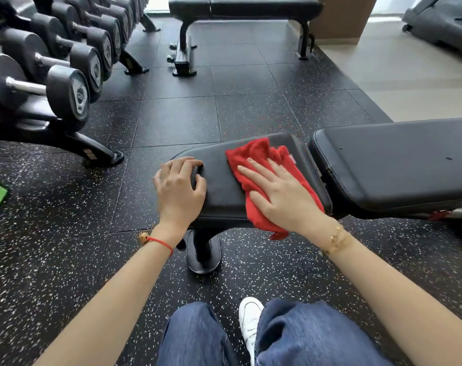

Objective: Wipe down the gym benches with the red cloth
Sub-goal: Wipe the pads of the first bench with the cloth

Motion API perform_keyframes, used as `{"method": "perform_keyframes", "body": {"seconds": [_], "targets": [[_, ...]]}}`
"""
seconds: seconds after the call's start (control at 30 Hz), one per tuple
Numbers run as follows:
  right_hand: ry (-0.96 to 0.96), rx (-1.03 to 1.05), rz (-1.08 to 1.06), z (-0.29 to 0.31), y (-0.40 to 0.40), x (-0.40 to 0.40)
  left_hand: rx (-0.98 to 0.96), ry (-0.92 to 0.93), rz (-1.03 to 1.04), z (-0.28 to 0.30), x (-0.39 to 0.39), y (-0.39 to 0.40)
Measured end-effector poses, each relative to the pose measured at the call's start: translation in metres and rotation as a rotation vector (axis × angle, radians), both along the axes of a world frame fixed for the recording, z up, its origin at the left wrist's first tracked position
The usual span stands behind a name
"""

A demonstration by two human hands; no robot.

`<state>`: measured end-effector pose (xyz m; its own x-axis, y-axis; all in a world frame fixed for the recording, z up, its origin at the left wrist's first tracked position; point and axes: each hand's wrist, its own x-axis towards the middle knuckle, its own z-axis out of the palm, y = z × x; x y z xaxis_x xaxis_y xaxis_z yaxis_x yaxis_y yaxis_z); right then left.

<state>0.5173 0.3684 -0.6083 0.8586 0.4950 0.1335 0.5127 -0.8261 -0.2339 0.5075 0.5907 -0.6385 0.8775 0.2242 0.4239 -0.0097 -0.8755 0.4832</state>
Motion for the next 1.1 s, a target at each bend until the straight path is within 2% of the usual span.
{"method": "perform_keyframes", "body": {"seconds": [0.13,0.27,0.4,0.53,0.7,0.83,0.97,1.1], "targets": [[0.044,0.020,-0.139,0.001,-0.023,0.034,-0.015,-0.016,-0.011,-0.001,0.000,0.000],[0.122,-0.021,-0.313,0.006,0.005,0.083,-0.026,-0.018,0.009,-0.001,0.001,-0.001],[0.070,-0.050,-0.145,0.004,0.044,0.064,-0.020,-0.012,0.022,0.000,0.001,-0.001],[0.008,0.003,0.015,0.002,0.028,0.011,-0.020,-0.017,0.014,-0.002,0.001,0.000],[0.060,0.034,-0.085,0.003,-0.011,0.030,-0.018,-0.013,0.008,-0.002,0.000,0.000],[0.110,0.002,-0.212,0.007,0.017,0.077,-0.016,-0.002,0.015,0.000,0.000,-0.002],[0.083,-0.020,-0.087,0.003,0.065,0.066,-0.006,0.003,0.029,0.001,0.001,-0.003],[0.028,0.008,0.038,0.001,0.054,0.028,0.005,-0.003,0.020,0.000,0.001,-0.001]]}}
